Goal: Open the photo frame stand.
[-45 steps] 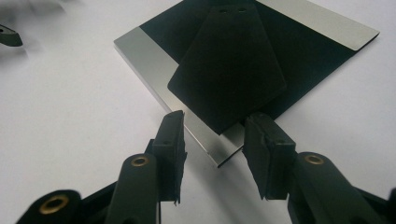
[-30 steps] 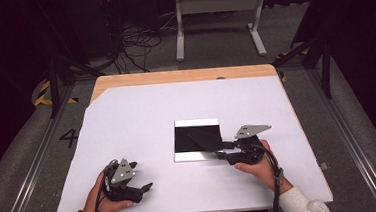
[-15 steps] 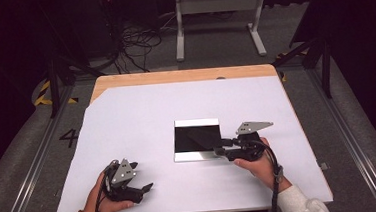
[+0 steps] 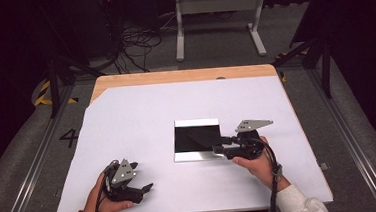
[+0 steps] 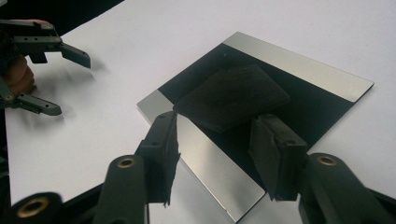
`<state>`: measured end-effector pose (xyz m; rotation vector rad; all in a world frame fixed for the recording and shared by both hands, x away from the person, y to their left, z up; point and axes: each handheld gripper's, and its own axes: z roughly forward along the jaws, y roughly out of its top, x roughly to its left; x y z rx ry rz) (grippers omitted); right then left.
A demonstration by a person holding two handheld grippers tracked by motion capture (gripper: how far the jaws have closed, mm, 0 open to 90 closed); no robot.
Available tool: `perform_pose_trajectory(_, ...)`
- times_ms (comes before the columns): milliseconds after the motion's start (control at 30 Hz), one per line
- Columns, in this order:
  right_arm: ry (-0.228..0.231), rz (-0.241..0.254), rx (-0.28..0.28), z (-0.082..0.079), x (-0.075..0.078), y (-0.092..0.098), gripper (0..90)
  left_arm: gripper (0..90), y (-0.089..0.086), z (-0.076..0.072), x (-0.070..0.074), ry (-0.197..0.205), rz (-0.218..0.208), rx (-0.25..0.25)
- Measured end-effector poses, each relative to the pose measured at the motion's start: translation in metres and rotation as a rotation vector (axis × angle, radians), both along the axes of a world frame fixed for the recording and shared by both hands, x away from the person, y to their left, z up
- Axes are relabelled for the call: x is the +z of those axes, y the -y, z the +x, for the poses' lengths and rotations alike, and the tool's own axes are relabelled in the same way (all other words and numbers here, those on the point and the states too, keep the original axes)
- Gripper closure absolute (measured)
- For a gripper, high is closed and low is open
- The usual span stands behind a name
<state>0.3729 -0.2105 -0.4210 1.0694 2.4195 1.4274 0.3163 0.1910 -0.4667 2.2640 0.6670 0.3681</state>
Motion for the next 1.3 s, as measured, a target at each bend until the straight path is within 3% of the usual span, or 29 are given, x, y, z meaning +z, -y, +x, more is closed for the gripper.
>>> perform_pose_trajectory(200,-0.019,0.011,-0.014,0.001,0.0,0.0,43.8,14.7,0.0,0.0,0.0,-0.002,0.001,-0.001)
perform_pose_trajectory(933,-0.134,0.118,-0.068,0.018,-0.004,0.001,41.7,14.7,0.003,0.001,-0.002,0.001,0.022,0.002)
perform_pose_trajectory(1167,-0.183,0.161,-0.077,0.021,-0.006,0.005,42.3,14.5,0.004,0.002,-0.002,-0.001,0.024,0.002)
perform_pose_trajectory(1300,-0.21,0.168,-0.068,0.022,-0.008,0.006,47.4,14.4,0.004,0.001,-0.002,0.0,0.025,0.001)
